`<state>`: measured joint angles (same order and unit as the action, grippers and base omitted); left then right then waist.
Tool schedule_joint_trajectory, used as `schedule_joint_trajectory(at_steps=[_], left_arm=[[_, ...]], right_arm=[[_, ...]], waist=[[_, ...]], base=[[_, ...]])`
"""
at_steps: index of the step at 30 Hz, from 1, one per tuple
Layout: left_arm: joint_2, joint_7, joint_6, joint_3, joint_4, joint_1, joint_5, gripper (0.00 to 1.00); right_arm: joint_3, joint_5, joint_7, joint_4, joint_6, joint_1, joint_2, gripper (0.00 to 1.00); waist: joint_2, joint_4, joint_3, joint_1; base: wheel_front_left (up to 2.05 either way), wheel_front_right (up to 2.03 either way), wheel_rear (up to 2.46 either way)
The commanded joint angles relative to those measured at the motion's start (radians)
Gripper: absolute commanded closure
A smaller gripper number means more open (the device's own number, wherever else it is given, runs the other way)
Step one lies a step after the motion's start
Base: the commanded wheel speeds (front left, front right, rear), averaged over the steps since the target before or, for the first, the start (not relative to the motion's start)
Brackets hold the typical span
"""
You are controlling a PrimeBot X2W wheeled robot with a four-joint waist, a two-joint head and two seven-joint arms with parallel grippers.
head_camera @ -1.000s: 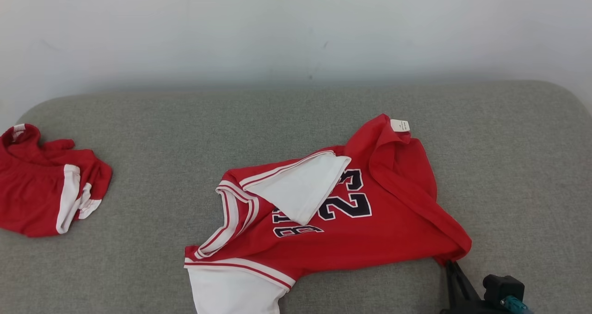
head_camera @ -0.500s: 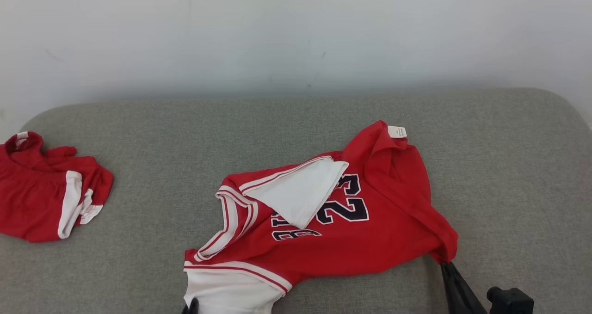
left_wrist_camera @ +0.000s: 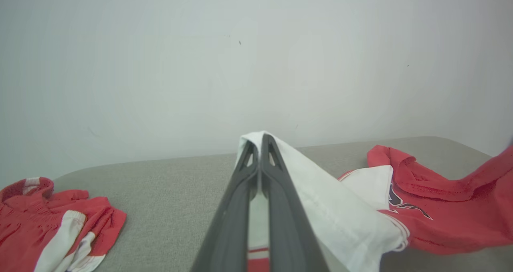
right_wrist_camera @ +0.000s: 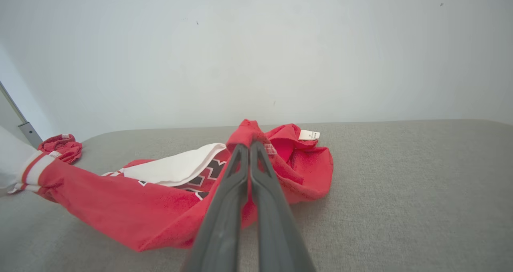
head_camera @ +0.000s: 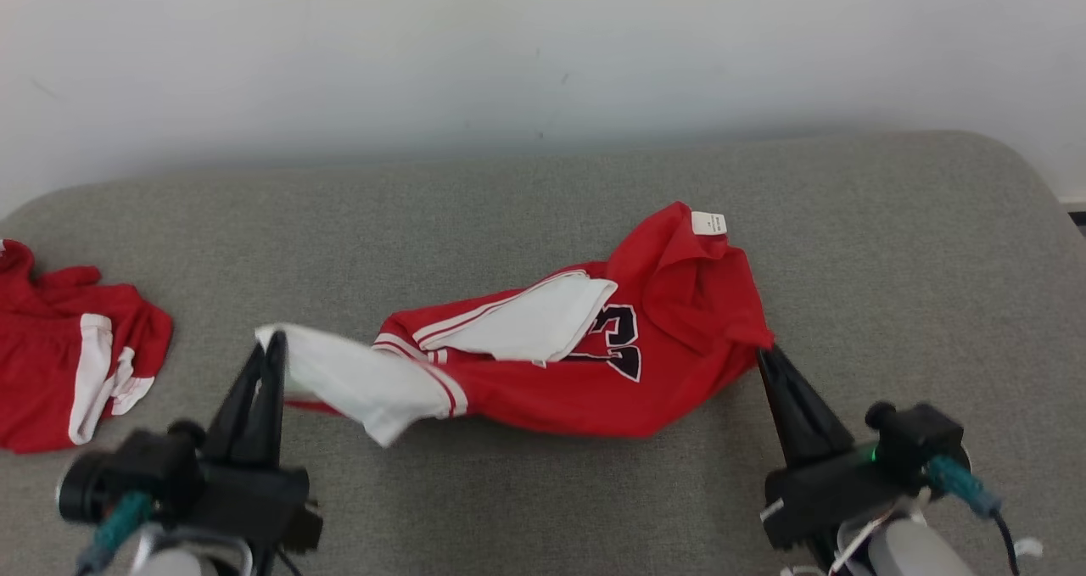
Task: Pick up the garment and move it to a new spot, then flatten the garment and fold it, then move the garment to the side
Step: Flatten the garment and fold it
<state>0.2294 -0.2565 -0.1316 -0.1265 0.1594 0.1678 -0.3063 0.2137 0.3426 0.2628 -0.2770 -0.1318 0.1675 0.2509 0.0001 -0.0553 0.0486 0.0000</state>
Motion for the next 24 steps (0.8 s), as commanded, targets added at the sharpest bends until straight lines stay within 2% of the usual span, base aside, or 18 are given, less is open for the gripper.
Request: schedule_joint_trajectory(at_steps=[1,8,11,18,20,24], left_arm=[[0.024,0.012,0.002,-0.016,-0.006,0.067,-0.013,1.00],[0.165,0.111,0.002,-0.129,0.045,0.470,-0.124,1.00],[0.198,0.149,0.002,-0.169,0.108,0.669,-0.184,1.00],[0.231,0.195,0.002,-0.251,0.288,1.122,-0.286,1.00],[0.227,0.200,0.003,-0.251,0.344,1.247,-0.301,1.00],[0.214,0.192,0.002,-0.310,0.427,1.464,-0.296,1.00]], right_arm=[[0.015,0.023,-0.006,-0.003,0.002,0.051,0.013,1.00],[0.053,0.168,-0.053,-0.051,0.002,0.386,0.047,1.00],[0.060,0.232,-0.091,-0.084,0.002,0.549,0.060,1.00],[0.059,0.352,-0.198,-0.184,0.002,0.938,0.076,1.00],[0.051,0.381,-0.224,-0.214,0.002,1.043,0.070,1.00],[0.057,0.377,-0.253,-0.287,0.002,1.234,0.071,1.00]], waist=[[-0.0001,-0.005,0.031,0.0000],[-0.0001,0.003,0.167,0.0000],[-0.0001,0.013,0.231,0.0000],[-0.0001,0.017,0.386,0.0000],[-0.0001,0.011,0.426,0.0000],[-0.0001,0.003,0.490,0.0000]], base=[[0.00,0.00,0.00],[0.00,0.00,0.00],[0.00,0.00,0.00],[0.00,0.00,0.00],[0.00,0.00,0.00],[0.00,0.00,0.00]])
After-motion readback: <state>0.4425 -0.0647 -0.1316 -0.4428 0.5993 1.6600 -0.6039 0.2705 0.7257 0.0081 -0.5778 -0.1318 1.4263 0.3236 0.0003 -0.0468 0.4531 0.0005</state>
